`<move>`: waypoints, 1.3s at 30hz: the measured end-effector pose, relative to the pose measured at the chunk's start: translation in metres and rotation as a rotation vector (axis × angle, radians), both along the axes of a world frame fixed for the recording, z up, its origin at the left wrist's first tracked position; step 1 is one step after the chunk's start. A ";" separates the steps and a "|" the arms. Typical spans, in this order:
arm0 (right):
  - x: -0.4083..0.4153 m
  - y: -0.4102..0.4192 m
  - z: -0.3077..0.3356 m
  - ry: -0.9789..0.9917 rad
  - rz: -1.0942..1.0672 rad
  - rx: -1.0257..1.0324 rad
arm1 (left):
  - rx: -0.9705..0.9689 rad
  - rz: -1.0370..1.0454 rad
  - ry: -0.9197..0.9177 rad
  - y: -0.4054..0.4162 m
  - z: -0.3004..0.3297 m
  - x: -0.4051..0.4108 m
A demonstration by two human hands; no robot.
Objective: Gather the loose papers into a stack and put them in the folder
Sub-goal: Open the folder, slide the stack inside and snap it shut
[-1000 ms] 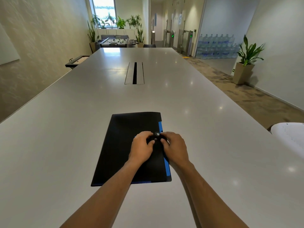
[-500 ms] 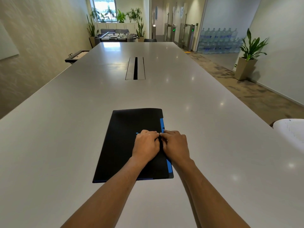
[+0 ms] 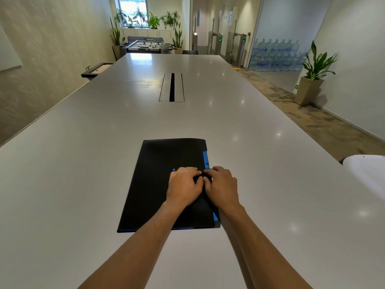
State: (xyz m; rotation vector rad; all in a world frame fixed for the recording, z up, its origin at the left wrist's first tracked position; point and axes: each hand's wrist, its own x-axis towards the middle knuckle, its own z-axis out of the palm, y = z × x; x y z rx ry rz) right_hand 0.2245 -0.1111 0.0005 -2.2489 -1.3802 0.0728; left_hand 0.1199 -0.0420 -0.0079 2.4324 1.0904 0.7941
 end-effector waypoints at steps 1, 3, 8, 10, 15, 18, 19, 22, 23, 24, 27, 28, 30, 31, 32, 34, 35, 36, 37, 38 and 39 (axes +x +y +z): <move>-0.002 -0.002 0.003 0.057 -0.039 0.012 | -0.028 0.013 -0.055 0.000 0.002 -0.003; -0.005 -0.008 0.009 0.157 -0.113 -0.003 | -0.045 0.076 -0.115 -0.001 0.006 -0.010; -0.012 -0.025 0.022 0.226 -0.133 -0.157 | -0.079 0.435 0.179 0.003 0.018 -0.044; -0.016 -0.030 0.025 0.234 -0.119 -0.195 | -0.187 0.487 0.234 0.006 0.022 -0.058; -0.023 -0.034 0.028 0.242 -0.108 -0.226 | -0.299 0.485 0.235 0.000 0.024 -0.080; -0.021 -0.032 0.028 0.400 -0.146 -0.172 | -0.306 0.486 0.182 0.008 0.028 -0.089; -0.019 -0.031 0.026 0.483 -0.173 -0.115 | -0.333 0.486 0.117 0.013 0.030 -0.093; -0.013 -0.030 0.026 0.740 -0.197 0.028 | -0.556 0.483 -0.266 0.027 0.036 -0.103; -0.012 -0.029 0.026 0.833 -0.183 0.035 | -0.636 0.485 -0.379 0.031 0.038 -0.105; -0.011 -0.027 0.028 0.924 -0.163 0.030 | -0.694 0.483 -0.453 0.036 0.039 -0.106; -0.006 -0.016 0.031 1.111 -0.110 0.031 | -0.767 0.443 -0.551 0.053 0.042 -0.107; -0.004 -0.011 0.032 1.133 -0.107 0.049 | -0.756 0.437 -0.551 0.059 0.043 -0.107; 0.000 0.003 0.033 1.133 -0.098 0.088 | -0.695 0.436 -0.516 0.071 0.045 -0.106; 0.001 0.010 0.034 1.124 -0.092 0.104 | -0.654 0.427 -0.479 0.076 0.046 -0.105; 0.002 0.018 0.035 1.115 -0.085 0.117 | -0.611 0.418 -0.435 0.081 0.049 -0.104; 0.004 0.038 0.035 1.098 -0.072 0.140 | -0.532 0.407 -0.358 0.094 0.053 -0.101; 0.005 0.049 0.035 1.094 -0.070 0.149 | -0.498 0.402 -0.332 0.102 0.055 -0.100; 0.007 0.061 0.034 1.093 -0.069 0.158 | -0.465 0.394 -0.311 0.112 0.058 -0.098; 0.008 0.073 0.034 1.094 -0.069 0.168 | -0.431 0.383 -0.295 0.122 0.061 -0.096; 0.010 0.086 0.033 1.100 -0.070 0.181 | -0.402 0.371 -0.281 0.133 0.064 -0.095; 0.011 0.100 0.034 1.107 -0.072 0.194 | -0.376 0.357 -0.268 0.144 0.067 -0.093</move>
